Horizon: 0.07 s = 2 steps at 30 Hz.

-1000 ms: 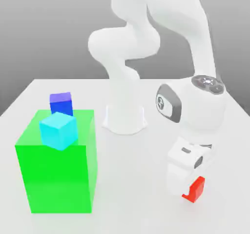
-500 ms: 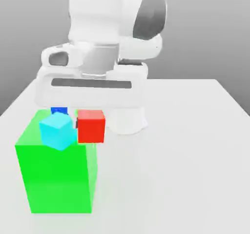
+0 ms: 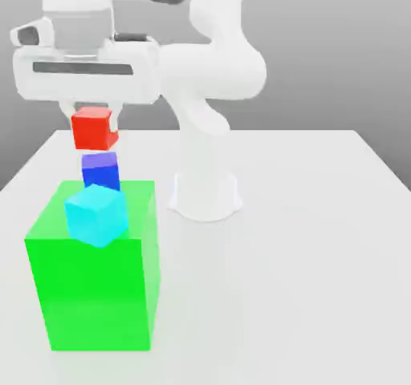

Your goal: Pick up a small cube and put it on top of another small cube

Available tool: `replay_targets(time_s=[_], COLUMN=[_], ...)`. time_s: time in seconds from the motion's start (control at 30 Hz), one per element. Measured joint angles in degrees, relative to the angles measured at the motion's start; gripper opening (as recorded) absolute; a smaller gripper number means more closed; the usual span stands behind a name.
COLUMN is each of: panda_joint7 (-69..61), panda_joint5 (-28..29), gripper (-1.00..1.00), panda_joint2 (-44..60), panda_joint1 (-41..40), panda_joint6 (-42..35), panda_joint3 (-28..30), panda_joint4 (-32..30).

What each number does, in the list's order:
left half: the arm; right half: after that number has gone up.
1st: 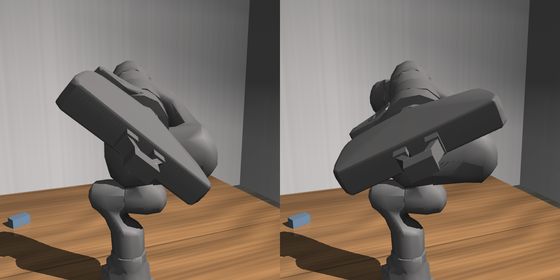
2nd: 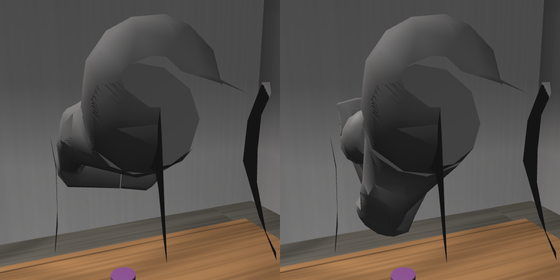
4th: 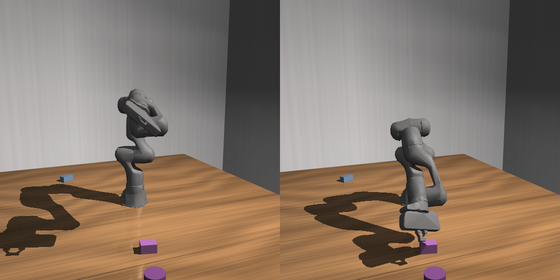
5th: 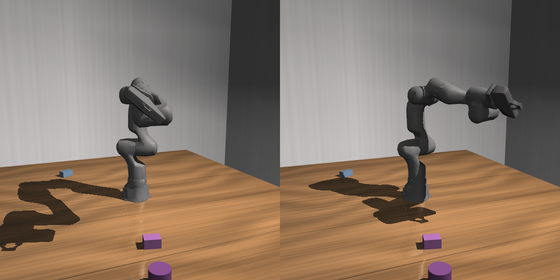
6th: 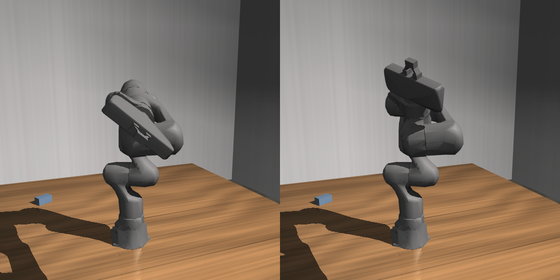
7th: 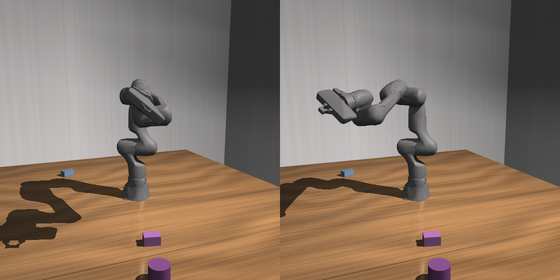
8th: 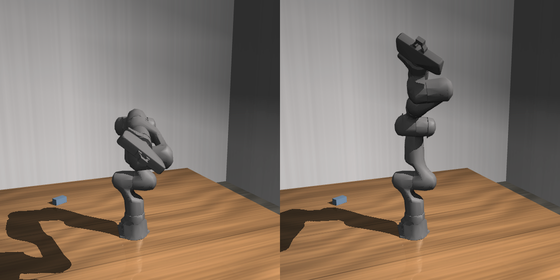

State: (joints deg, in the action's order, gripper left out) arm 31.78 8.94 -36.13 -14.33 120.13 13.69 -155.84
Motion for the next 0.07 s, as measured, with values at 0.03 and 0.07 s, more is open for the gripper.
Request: replay_targets(time_s=[0.03,0.07], panda_joint7=[0.0,0.0], panda_joint5=[0.0,0.0], gripper=[1.0,1.0], panda_joint2=[0.0,0.0], panda_joint1=[0.0,0.0], panda_joint6=[0.0,0.0], panda_joint3=[0.0,0.0], panda_joint4=[0.0,0.0])
